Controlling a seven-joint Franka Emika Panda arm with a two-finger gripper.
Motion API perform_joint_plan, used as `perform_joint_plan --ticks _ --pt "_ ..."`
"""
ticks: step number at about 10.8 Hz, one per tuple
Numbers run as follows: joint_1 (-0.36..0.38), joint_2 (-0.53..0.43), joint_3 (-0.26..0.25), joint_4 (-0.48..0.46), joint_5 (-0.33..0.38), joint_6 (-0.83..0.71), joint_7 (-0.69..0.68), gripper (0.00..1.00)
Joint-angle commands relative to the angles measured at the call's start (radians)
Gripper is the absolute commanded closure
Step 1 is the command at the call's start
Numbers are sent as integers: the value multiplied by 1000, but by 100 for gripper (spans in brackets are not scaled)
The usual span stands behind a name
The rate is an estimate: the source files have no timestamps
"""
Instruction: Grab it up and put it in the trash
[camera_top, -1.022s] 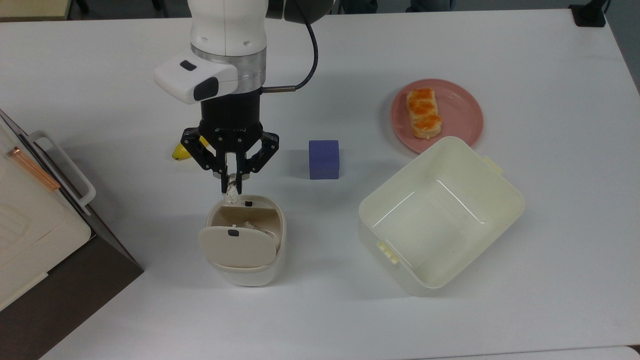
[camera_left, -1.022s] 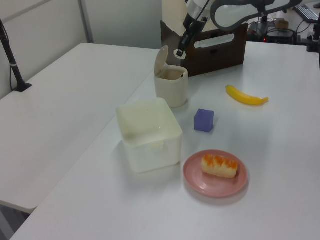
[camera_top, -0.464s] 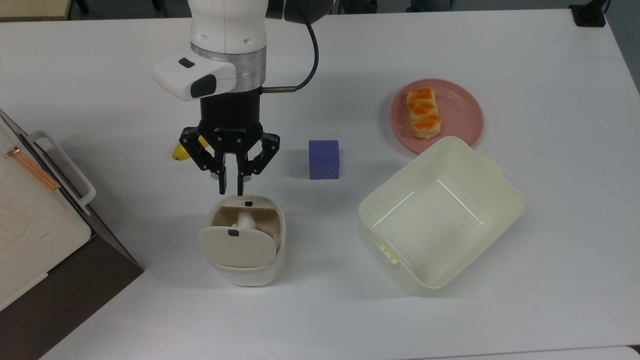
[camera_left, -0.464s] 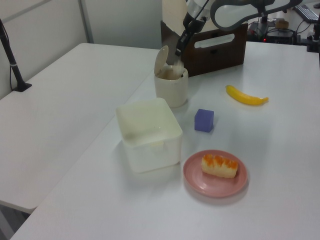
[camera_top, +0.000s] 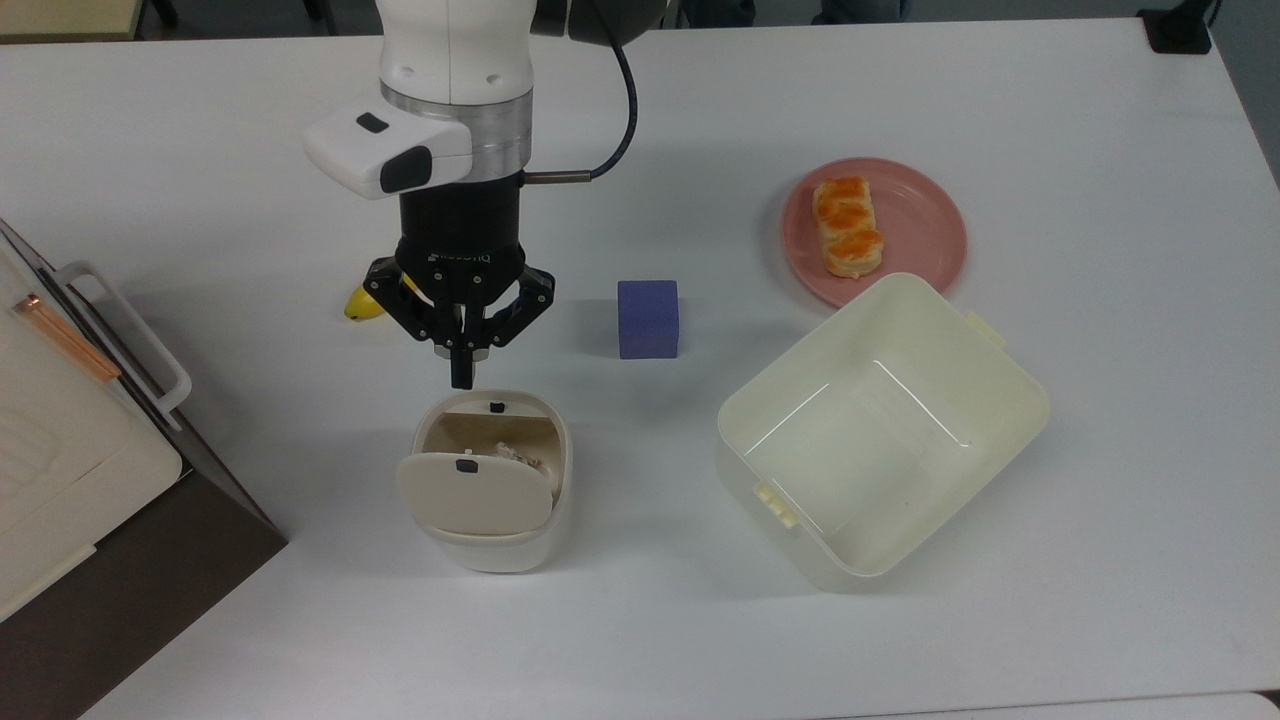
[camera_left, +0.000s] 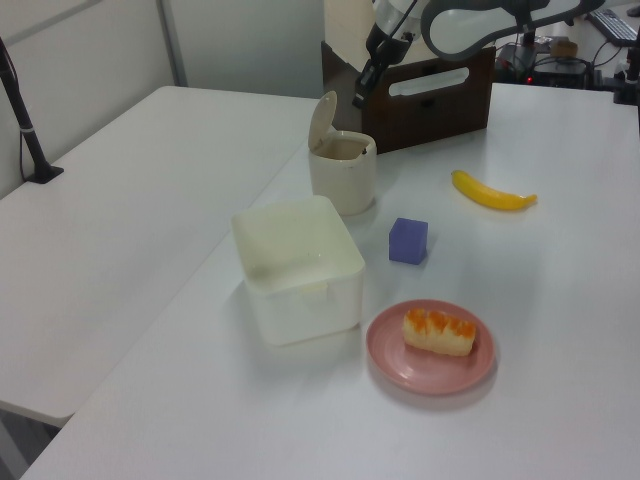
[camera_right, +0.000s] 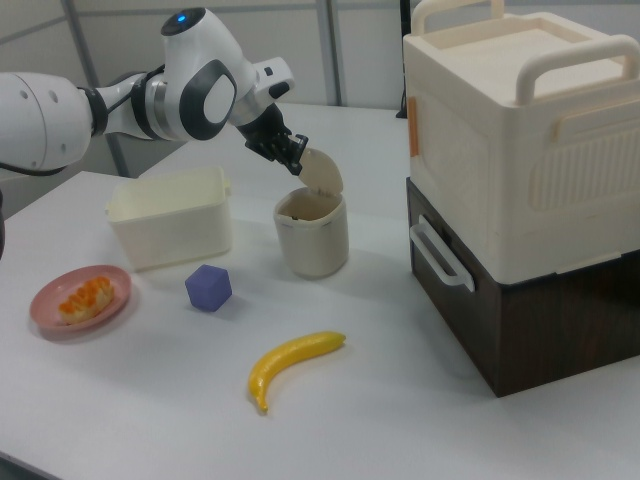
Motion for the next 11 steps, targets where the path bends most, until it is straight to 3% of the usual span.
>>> perform_joint_plan --ticks 1,2,3,6,8,11 --pt "11 -32 -7 -28 4 -18 11 83" --pt "12 -34 -7 -38 5 -43 14 35" --pt "15 -60 -7 -42 7 -135 20 0" --pt "23 -175 7 -47 17 -571 25 0" --pt "35 -251 14 -74 17 -644 52 0" --pt "46 -255 22 -99 5 -658 104 0"
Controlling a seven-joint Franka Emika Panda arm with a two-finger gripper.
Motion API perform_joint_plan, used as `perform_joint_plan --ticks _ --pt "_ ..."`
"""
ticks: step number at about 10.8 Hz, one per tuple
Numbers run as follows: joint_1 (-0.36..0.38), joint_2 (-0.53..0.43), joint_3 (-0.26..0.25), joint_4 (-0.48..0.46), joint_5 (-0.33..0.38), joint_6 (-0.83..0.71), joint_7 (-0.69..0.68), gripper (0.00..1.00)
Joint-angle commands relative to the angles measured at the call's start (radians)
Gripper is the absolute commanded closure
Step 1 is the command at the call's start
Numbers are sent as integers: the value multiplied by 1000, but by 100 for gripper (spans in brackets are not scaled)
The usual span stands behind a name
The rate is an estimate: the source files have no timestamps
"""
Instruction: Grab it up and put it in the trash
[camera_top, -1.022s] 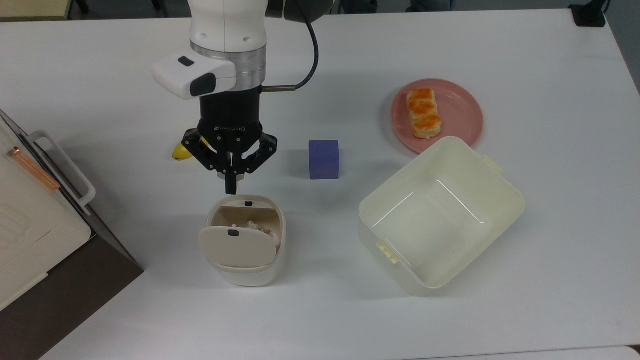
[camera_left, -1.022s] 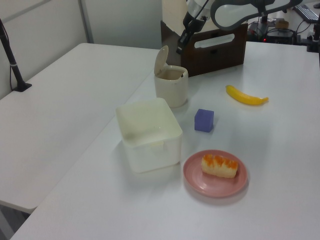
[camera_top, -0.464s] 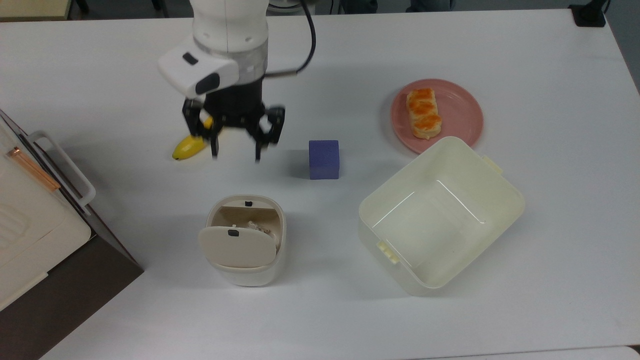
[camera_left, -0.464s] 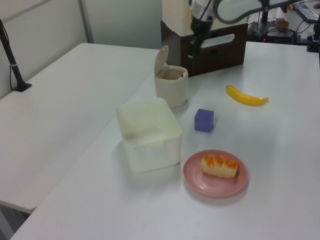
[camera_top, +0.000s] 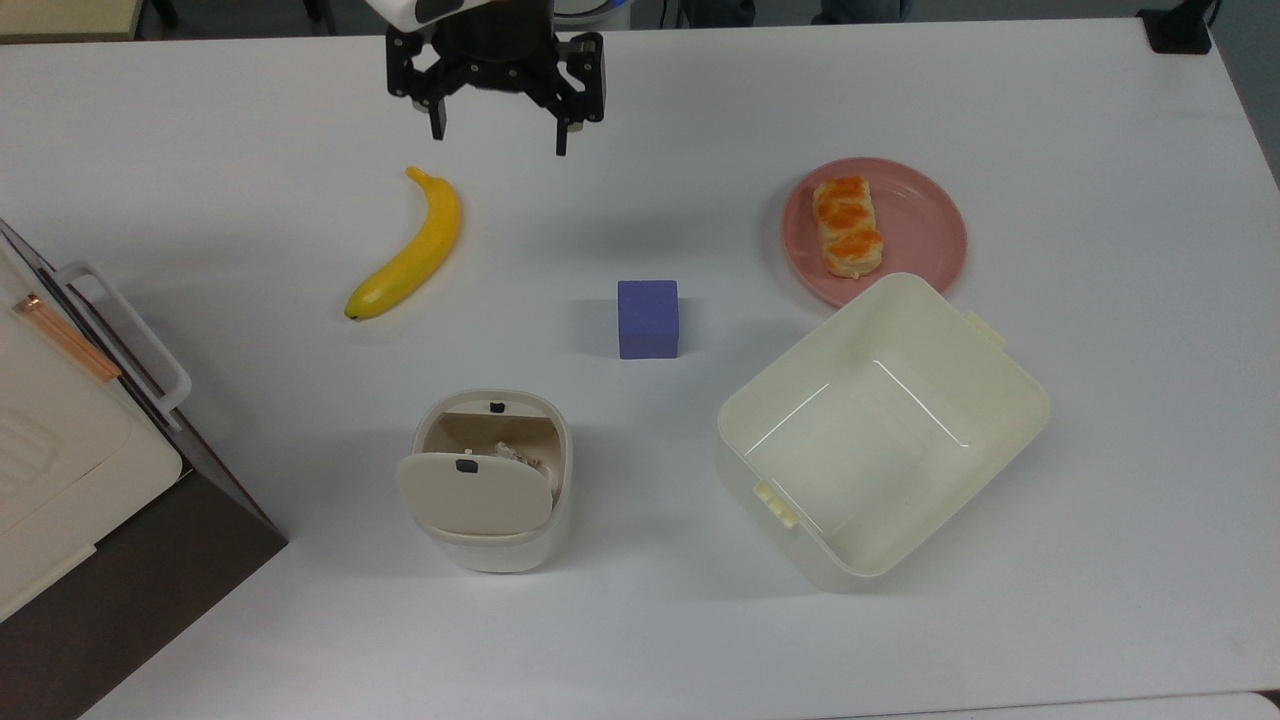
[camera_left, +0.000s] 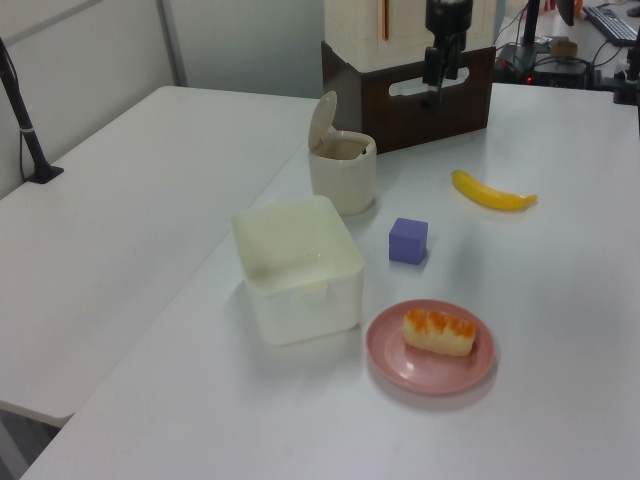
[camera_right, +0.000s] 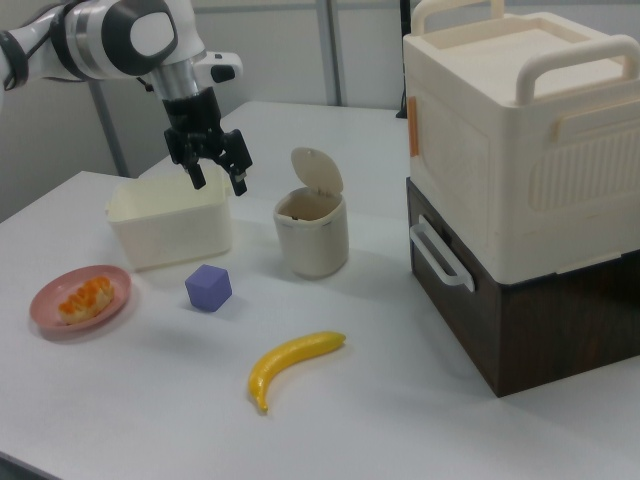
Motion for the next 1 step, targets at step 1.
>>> perform_joint_plan --ticks 1 --pt "33 -10 -2 -52 2 3 47 0"
